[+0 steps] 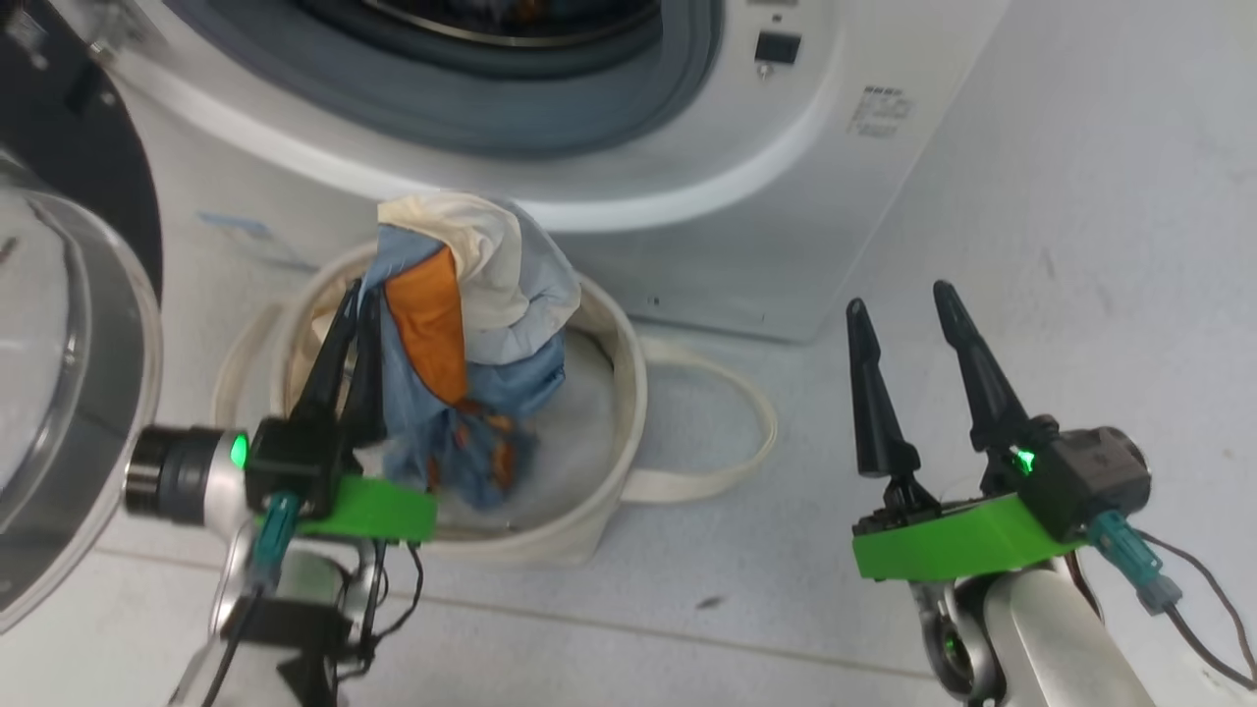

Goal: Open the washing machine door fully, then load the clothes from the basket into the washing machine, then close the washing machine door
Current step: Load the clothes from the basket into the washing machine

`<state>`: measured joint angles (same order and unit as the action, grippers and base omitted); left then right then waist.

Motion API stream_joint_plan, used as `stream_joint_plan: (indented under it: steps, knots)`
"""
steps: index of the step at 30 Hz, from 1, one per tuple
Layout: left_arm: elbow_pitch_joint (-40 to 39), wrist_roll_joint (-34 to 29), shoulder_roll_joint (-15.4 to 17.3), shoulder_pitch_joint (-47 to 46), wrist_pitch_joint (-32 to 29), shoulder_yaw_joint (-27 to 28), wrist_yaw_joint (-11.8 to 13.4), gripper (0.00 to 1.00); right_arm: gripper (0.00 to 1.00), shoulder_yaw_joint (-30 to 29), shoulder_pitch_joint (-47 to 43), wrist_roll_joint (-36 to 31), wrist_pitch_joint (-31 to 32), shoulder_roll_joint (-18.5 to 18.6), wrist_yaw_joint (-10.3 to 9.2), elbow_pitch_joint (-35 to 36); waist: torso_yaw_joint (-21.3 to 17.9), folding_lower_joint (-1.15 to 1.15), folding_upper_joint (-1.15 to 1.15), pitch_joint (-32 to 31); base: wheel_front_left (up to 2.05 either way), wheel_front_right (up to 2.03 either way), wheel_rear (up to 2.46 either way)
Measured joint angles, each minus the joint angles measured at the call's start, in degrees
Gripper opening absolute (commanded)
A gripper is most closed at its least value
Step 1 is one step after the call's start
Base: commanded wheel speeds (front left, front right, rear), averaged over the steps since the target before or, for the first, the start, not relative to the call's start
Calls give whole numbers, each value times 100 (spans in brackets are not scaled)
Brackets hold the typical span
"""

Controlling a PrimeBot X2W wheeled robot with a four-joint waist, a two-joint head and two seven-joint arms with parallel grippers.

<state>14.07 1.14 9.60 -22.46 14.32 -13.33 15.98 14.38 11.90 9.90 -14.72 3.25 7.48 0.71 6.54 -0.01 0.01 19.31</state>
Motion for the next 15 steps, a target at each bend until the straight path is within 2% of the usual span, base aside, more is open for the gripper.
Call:
stream_joint_plan:
  steps: [10, 15]
  knots:
    - [-1434, -62, 91, 1125, 2, 2, 149, 0, 100, 80, -452, 253, 0, -1, 0, -71, -52, 0, 0, -851, 0, 0, 0]
    - [-1760, -79, 114, 1626, 29, -53, 269, 0, 100, 113, -654, 376, 0, -3, 0, -102, -119, 0, 0, -1220, 0, 0, 0]
